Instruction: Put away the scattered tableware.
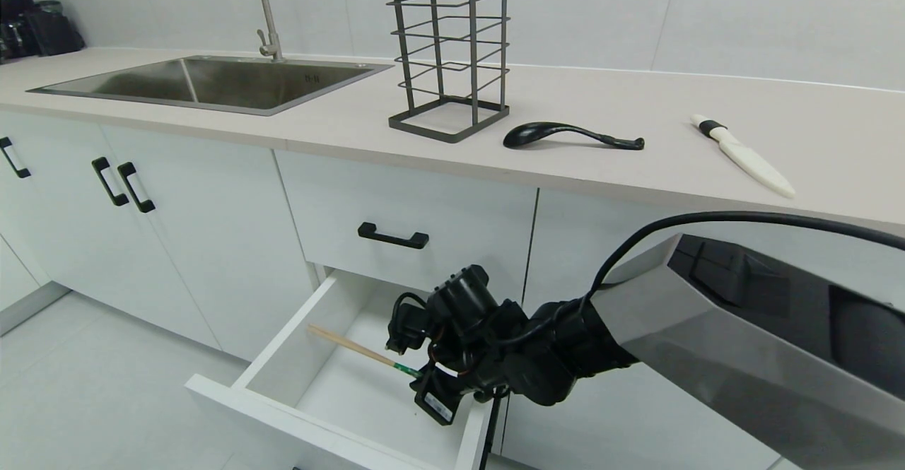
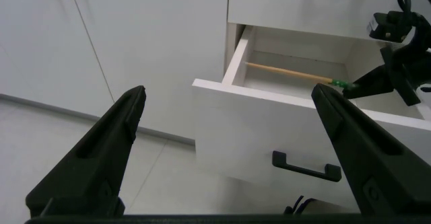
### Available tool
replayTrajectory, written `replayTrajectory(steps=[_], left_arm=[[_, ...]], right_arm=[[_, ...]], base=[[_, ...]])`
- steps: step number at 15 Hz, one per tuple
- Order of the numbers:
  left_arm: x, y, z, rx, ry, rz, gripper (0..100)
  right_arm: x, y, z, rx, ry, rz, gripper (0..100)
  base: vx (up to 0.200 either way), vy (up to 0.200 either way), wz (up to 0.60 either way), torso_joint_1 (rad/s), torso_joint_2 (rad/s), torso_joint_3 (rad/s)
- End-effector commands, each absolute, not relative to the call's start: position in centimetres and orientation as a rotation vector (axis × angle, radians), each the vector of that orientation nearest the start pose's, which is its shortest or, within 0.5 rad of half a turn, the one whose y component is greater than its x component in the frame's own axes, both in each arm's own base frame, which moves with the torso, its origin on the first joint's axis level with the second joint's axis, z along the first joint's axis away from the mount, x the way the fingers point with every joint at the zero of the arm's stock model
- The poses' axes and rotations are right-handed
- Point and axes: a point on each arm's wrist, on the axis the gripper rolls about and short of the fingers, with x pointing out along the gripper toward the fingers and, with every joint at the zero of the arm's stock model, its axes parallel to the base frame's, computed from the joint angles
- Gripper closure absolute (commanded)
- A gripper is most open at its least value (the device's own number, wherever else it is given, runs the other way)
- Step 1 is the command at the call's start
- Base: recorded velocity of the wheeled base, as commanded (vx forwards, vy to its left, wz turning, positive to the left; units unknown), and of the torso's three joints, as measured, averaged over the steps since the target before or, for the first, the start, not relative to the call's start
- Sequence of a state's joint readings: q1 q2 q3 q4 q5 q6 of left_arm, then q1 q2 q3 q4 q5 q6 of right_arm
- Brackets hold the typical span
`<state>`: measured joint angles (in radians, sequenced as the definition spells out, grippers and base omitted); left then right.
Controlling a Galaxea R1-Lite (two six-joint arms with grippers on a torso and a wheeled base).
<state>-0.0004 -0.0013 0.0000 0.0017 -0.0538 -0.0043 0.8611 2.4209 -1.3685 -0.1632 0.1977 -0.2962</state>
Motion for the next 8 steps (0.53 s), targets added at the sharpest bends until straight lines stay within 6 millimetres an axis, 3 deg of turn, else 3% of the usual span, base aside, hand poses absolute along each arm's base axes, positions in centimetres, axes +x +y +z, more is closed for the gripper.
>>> replayTrajectory(steps=[1,4,8], left_arm=[[-2.3,-0.1,7.5,-0.005,0.002,-0.054,0],[-2.3,-0.1,7.5,-0.005,0.002,-0.054,0],[-2.3,-0.1,7.5,-0.005,0.002,-0.054,0]], right_arm=[[28.8,34.2,-0.1,-0.580,0.735,1.127,100],[29.2,34.6,0.3,-0.580,0.728,1.124,100],[29.4,34.9,-0.8,-0.584,0.740,1.123,100]], base=[[0.000,0.000,0.00,0.000,0.00,0.000],[0.000,0.000,0.00,0.000,0.00,0.000],[0.000,0.000,0.00,0.000,0.00,0.000]])
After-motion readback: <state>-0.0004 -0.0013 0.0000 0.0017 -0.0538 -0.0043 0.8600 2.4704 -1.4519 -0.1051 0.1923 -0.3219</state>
